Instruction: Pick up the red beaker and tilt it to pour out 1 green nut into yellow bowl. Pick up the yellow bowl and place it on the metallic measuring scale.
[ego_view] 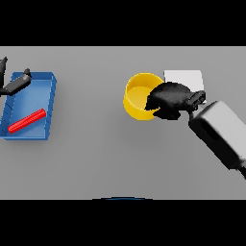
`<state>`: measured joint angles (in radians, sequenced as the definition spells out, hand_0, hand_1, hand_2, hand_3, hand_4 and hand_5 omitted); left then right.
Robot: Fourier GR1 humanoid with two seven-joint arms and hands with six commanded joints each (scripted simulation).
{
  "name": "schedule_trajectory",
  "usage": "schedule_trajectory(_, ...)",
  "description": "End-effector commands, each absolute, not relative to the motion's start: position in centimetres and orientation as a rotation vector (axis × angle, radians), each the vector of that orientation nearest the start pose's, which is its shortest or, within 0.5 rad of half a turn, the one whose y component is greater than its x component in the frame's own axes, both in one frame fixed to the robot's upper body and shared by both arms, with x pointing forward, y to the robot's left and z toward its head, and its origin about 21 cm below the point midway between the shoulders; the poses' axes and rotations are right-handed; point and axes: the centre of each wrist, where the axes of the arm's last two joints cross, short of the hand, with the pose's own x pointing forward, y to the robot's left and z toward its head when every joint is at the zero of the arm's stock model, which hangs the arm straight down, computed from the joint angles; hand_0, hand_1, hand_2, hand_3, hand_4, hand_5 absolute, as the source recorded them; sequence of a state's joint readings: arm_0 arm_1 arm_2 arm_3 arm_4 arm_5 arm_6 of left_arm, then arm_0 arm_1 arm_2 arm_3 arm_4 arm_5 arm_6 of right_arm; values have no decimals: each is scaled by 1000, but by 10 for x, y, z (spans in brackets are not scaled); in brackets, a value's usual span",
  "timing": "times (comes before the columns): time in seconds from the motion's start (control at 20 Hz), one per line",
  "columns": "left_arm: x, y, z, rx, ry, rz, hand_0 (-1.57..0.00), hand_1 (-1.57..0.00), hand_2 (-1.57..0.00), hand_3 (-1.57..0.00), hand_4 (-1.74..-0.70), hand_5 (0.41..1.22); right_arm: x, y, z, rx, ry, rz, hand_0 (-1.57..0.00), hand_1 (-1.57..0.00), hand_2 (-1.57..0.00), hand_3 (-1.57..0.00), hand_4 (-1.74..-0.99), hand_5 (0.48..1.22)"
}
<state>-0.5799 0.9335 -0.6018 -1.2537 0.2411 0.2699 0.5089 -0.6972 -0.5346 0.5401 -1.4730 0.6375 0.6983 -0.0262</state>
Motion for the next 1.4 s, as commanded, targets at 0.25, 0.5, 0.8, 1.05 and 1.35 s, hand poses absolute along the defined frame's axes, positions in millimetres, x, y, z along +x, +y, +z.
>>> schedule_trajectory(0.25, 343, 324, 127, 756, -1097, -542, 1, 1, 1, 1, -801, 734, 370, -195, 163, -592, -1224, 1879, -1570, -1570, -1569, -1256, -1719, 1221)
schedule_trajectory(0.5, 342, 318, 132, 756, -1068, -515, 1, 1, 1, 1, -824, 759, 392, -232, 160, -632, -1174, 1752, -1571, -1571, -1570, -1205, -1720, 1221)
schedule_trajectory(0.8, 337, 324, 128, 764, -1052, -514, 1, 1, 1, 1, -823, 765, 409, -262, 139, -657, -1123, 1675, -1571, -1571, -1571, -1211, -1722, 1221)
schedule_trajectory(1.05, 339, 325, 128, 769, -1047, -513, 1, 1, 1, 1, -811, 753, 418, -273, 112, -684, -1096, 1634, -1571, -1567, -1571, -1390, -1724, 1221)
schedule_trajectory(1.35, 341, 319, 129, 769, -1054, -517, 1, 1, 1, 1, -800, 725, 424, -272, 90, -697, -1050, 1593, -1571, -1491, -1566, -1497, -1727, 1221)
